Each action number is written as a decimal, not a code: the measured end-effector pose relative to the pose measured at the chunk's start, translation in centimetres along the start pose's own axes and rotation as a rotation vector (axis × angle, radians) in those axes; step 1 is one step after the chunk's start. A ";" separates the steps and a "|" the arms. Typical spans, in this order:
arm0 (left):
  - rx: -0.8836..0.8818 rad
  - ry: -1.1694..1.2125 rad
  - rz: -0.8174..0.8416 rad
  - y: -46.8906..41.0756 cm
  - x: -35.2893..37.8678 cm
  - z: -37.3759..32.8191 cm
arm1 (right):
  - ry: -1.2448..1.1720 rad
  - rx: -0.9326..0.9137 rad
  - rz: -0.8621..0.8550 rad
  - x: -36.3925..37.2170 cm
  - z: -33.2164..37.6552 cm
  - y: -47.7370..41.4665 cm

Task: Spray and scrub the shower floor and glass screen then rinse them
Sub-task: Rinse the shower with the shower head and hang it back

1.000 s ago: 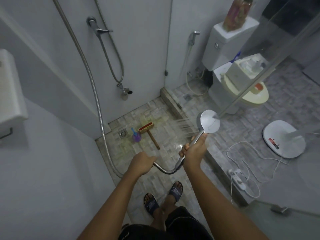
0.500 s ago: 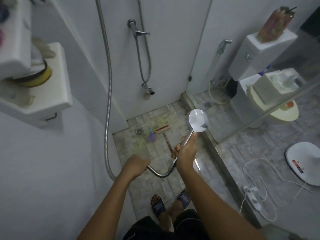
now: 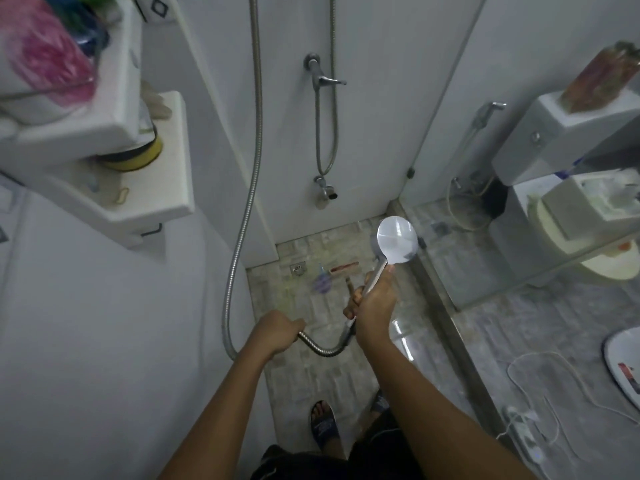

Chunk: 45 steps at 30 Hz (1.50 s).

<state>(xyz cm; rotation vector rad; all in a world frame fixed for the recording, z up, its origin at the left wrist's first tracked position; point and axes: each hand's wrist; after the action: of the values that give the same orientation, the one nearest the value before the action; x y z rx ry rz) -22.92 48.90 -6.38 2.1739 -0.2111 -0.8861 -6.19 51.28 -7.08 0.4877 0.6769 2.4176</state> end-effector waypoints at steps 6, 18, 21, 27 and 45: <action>-0.036 0.098 -0.030 -1.2 0.0 -1.2 | 0.027 -0.083 0.020 1.2 1.3 -2.0; -0.035 0.108 -0.043 -5.1 5.2 -11.4 | 0.003 -0.030 -0.113 -2.5 8.4 -12.0; -0.015 0.064 -0.029 -6.7 7.4 -15.0 | 0.009 -0.039 -0.140 -4.4 10.8 -14.8; -0.009 0.042 0.009 -9.3 11.9 -21.0 | 0.001 -0.093 -0.156 -7.8 15.3 -19.4; 0.017 -0.042 0.027 -12.5 16.3 -29.8 | 0.044 -0.131 -0.119 -10.9 20.8 -27.0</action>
<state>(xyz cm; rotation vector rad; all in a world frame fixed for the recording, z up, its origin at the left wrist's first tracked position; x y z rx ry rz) 7.26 68.65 -9.96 2.1641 -0.2686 -0.9183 23.62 70.98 -7.56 0.3326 0.5453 2.3473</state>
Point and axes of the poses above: each hand's wrist, its own y-axis away from the middle knuckle, its own x-axis out of the palm, z = x × y, and after that the axes turned 2 degrees about -z, right-handed
